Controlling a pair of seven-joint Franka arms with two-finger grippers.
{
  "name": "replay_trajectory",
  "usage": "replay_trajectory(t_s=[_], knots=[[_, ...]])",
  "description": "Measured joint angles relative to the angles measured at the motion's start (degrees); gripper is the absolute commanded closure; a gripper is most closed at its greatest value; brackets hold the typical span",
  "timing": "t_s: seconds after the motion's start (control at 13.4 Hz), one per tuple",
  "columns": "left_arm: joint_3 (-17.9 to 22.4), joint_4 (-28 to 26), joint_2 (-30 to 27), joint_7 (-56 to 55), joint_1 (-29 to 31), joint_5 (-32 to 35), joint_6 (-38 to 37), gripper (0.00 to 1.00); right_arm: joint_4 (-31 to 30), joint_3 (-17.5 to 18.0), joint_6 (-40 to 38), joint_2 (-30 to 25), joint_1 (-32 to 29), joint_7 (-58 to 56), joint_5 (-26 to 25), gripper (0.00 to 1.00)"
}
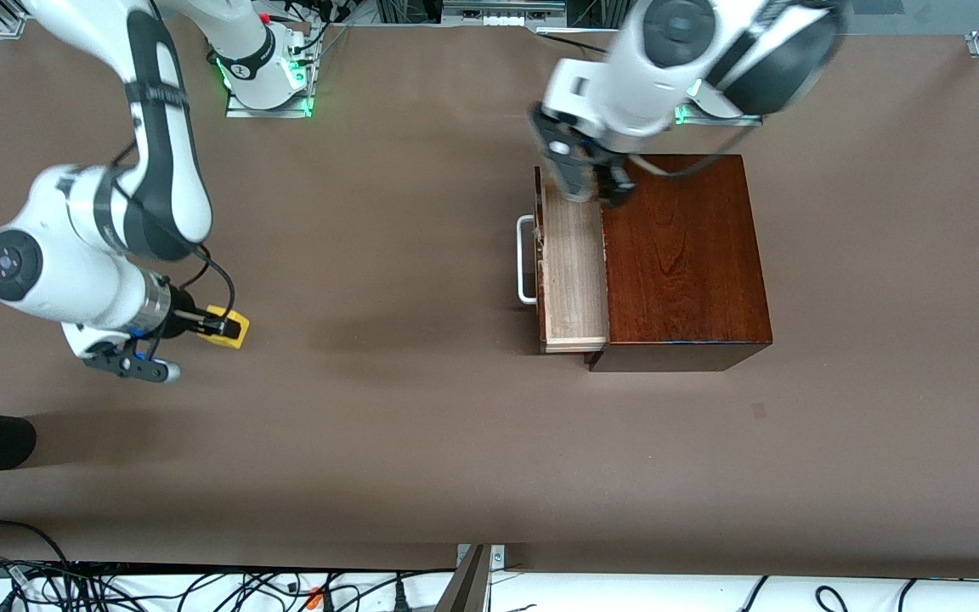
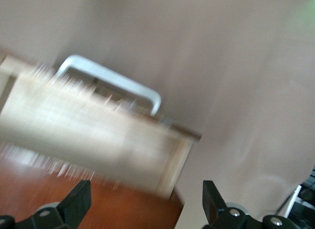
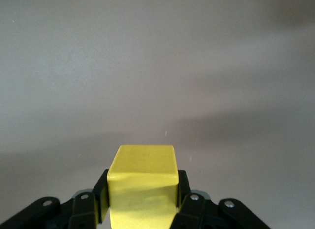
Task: Open drawer, take yellow block, close drawer
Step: 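Lift the cube with the right gripper while the left gripper reaches the drawer, then set the cube on the table with the right gripper while the left gripper pushes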
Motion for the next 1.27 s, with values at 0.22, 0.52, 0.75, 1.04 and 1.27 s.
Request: replay_trajectory(t_s=[0.22, 0.52, 0.75, 1.04, 1.27], knots=[[-2.45, -0.09, 5.21, 11.86, -0.47, 0.48, 8.82, 0.0, 0.02, 0.25, 4.81, 4.92, -0.61, -5.97, 1.22, 0.8], [-2.45, -0.18, 13.4, 23.39, -1.84, 7.89, 19.25, 0.0, 0.06, 1.09, 9.71, 9.21, -0.6, -9.09, 5.53, 0.8], [-2.55, -0.36, 17.17, 24.17, -5.02, 12.85, 23.54, 0.0, 0.09, 3.27, 13.48, 11.65, -0.58, -9.37, 6.43, 0.8], [-2.53, -1.33, 18.99, 21.6, -6.67, 21.33, 23.89, 0.0, 0.16, 4.25, 14.22, 13.18, -0.56, -9.38, 7.79, 0.79], [-2.54, -1.75, 21.7, 18.07, -7.52, 27.2, 24.64, 0.0, 0.16, 4.25, 14.22, 13.45, -0.57, -9.38, 7.85, 0.0]])
